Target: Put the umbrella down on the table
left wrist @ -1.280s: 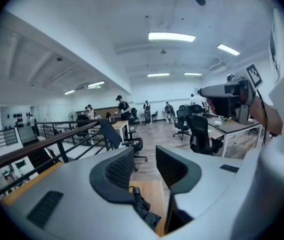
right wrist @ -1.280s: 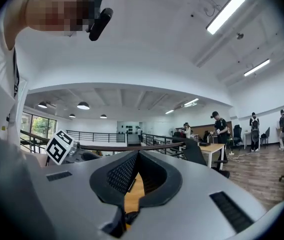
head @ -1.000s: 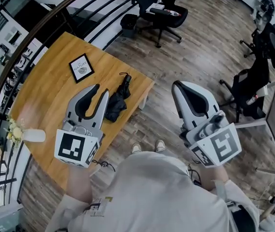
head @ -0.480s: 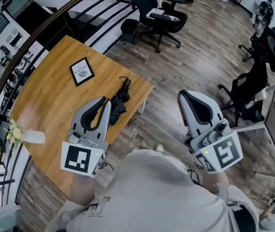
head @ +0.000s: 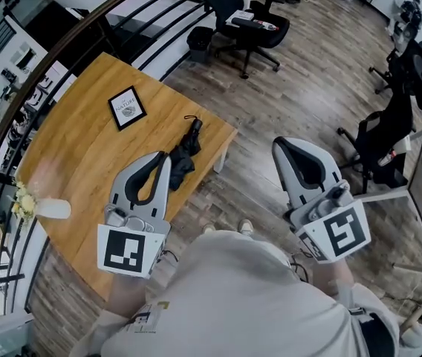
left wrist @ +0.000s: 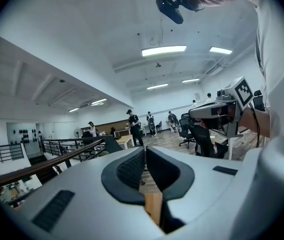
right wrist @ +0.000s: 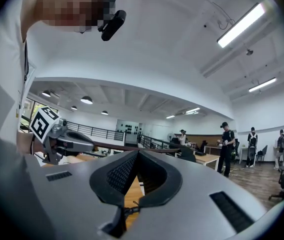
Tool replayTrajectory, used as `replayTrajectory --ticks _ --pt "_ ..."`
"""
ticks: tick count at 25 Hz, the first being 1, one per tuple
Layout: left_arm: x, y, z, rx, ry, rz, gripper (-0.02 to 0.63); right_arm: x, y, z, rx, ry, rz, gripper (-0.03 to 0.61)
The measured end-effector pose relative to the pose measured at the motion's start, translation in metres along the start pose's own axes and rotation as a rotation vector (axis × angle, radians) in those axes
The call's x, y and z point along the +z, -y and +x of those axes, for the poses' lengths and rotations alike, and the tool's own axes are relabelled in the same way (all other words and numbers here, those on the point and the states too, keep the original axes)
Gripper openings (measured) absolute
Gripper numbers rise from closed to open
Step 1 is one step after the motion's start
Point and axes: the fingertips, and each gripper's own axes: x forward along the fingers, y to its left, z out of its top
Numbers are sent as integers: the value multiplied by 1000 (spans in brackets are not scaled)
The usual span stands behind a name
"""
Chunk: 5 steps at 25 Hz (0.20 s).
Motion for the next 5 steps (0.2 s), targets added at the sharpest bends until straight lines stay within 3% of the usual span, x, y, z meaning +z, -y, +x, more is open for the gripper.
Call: replayTrajectory --ticks 5 --pt "0 2 -4 -2 -2 -2 25 -1 0 -4 7 -5 0 28"
